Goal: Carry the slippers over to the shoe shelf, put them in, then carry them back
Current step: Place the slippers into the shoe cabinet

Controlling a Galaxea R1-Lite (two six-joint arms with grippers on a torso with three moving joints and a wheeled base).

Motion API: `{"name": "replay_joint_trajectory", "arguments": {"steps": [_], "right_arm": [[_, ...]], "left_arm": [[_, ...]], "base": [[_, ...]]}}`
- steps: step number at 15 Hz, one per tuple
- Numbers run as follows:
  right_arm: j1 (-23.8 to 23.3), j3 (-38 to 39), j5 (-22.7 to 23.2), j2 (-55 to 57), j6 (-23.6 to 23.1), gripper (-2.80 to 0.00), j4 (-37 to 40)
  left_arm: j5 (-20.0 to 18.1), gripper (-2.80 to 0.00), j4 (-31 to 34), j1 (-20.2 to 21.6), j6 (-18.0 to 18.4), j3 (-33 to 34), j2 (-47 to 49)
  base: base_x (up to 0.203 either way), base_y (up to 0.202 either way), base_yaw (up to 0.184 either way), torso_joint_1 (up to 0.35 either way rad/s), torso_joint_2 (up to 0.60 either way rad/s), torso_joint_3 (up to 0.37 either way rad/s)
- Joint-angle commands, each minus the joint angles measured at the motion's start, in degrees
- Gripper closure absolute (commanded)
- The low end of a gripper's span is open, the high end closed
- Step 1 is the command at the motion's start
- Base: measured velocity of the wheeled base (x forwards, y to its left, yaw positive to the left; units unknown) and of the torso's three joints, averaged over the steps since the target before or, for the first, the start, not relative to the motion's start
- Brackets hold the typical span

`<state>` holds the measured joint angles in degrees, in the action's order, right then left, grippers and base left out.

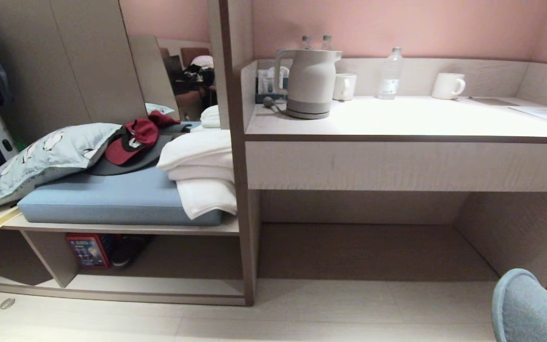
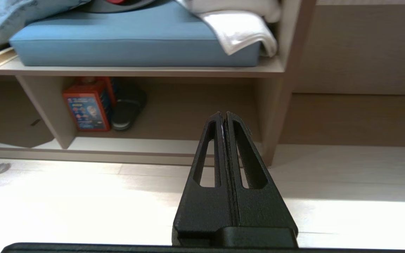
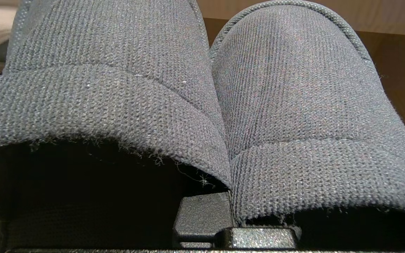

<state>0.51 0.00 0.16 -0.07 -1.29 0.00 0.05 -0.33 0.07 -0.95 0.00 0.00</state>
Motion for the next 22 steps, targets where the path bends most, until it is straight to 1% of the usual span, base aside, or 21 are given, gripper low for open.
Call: {"name": "replay_joint_trajectory", "arguments": {"steps": [1,22], "right_arm": [[0.0,0.1,0.0,0.1,0.0,0.00,0.0],[0.0,0.1,0.0,0.1,0.0,0.00,0.0]], "left_arm": [[0.0,0.00,0.0,0.0,0.0,0.0,0.0],[0.0,0.00,0.0,0.0,0.0,0.0,0.0]], "base": [[0.000,0.197,-0.002,0.004,0.00,0.008],[0.000,0.197,-0.001,0.002,0.00,0.004]]}}
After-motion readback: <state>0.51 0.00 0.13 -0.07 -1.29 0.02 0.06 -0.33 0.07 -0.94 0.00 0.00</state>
